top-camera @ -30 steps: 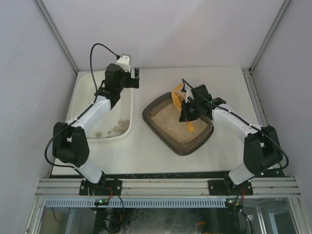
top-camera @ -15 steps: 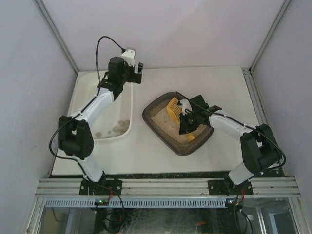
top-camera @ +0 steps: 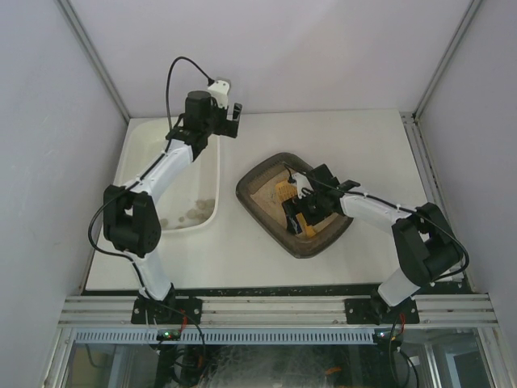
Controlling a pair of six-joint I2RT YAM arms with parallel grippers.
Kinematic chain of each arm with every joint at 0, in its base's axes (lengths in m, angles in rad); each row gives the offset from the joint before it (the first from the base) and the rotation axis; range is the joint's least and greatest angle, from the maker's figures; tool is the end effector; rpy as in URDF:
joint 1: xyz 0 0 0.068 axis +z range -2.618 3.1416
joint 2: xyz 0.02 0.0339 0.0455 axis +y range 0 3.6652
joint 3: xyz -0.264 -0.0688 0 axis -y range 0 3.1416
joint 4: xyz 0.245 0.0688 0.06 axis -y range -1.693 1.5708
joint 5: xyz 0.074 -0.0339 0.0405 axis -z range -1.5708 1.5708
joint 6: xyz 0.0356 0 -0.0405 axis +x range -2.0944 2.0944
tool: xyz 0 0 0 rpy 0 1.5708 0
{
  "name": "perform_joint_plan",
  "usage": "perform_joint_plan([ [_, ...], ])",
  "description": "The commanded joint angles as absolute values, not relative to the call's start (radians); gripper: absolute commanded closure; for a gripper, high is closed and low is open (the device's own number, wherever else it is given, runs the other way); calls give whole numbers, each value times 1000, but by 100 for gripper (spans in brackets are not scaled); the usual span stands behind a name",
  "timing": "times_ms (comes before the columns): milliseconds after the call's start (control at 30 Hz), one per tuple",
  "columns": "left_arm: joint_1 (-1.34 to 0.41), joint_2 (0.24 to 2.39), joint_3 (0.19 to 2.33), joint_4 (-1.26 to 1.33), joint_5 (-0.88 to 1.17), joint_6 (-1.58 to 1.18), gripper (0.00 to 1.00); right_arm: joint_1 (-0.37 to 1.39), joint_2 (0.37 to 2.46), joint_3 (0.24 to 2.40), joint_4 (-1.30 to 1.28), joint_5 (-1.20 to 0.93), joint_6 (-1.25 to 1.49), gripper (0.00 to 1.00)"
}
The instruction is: Clean the litter box
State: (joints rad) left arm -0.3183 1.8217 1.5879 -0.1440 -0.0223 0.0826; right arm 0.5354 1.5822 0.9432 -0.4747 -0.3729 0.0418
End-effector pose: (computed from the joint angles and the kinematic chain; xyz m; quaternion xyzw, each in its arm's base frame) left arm 0.4178 -0.1368 0.3304 0.1586 0.8119 -0.0569 0.5589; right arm 0.2538 0.1656 0.1834 -0.2746 0.9179 0.2364 0.1620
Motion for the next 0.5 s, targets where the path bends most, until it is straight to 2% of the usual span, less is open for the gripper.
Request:
perform_joint_plan([
  [0, -323, 1797, 1618, -117, -37, 105, 0, 554, 1524, 1022, -459, -127, 33, 0],
  [167, -323, 1748, 1556, -108, -35, 141, 0, 562, 1430, 1210, -607, 16, 112, 0],
  [300, -327, 1732, 1550, -100, -28, 142, 0, 607, 1515, 1477, -870, 301, 340, 0],
  [400, -330, 1743, 1574, -107, -37, 129, 0, 606, 1525, 1552, -926, 312, 445, 0],
  [467, -331, 1743, 1579, -110, -45, 124, 0, 627, 1553, 1614, -971, 442, 487, 0],
])
